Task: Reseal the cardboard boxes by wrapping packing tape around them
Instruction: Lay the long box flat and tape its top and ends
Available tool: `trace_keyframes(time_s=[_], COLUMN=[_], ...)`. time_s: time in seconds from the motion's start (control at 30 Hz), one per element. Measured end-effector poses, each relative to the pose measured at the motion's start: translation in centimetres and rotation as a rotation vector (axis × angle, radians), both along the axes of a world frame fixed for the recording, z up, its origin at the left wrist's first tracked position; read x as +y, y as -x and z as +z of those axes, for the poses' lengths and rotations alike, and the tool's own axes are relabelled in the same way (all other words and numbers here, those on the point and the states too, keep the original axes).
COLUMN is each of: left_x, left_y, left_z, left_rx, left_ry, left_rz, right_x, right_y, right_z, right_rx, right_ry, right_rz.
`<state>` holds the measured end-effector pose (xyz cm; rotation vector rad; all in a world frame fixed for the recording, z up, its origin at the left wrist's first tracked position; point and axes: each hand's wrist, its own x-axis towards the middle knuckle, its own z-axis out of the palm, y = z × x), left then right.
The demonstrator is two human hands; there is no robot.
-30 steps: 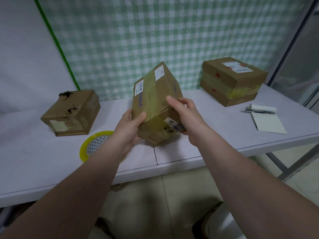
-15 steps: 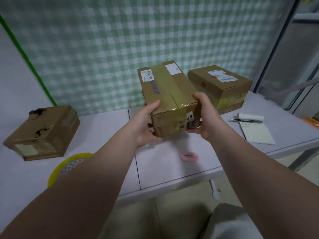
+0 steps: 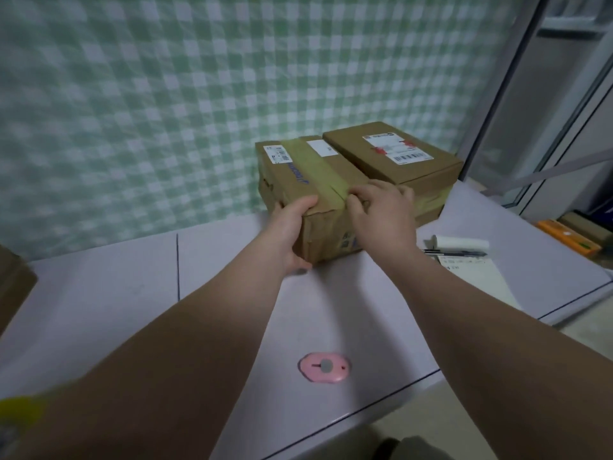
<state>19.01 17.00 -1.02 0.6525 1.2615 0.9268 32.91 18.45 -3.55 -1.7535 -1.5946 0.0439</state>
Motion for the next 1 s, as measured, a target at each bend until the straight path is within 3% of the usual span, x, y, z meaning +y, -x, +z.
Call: trace_keyframes(time_s=[0.47, 0.6, 0.83, 1.0], left_x=[1.4, -0.4, -5.7, -10.2], left_y=[-0.1, 3.2, 13.7, 23.4], left_z=[-0.5, 0.8, 1.9, 1.5], left_rx=[0.082, 0.365, 0.866, 1.239], left_ry=[-0.065, -0.128, -0.387, -0.287], left_rz=[-0.190, -0.216, -0.012, 0.126], right_x=[-0.7, -2.3, -6.2, -9.5], right_y=[-0.1, 2.6, 11.2, 17.8], right_z=[0.4, 1.9, 2.6, 2.2], right_rx=[-0.200, -0.189, -0.075, -0.008], right_ry=[0.060, 0.066, 0.188, 0.279], right_rz=[-0.116, -0.060, 0.203, 0.369])
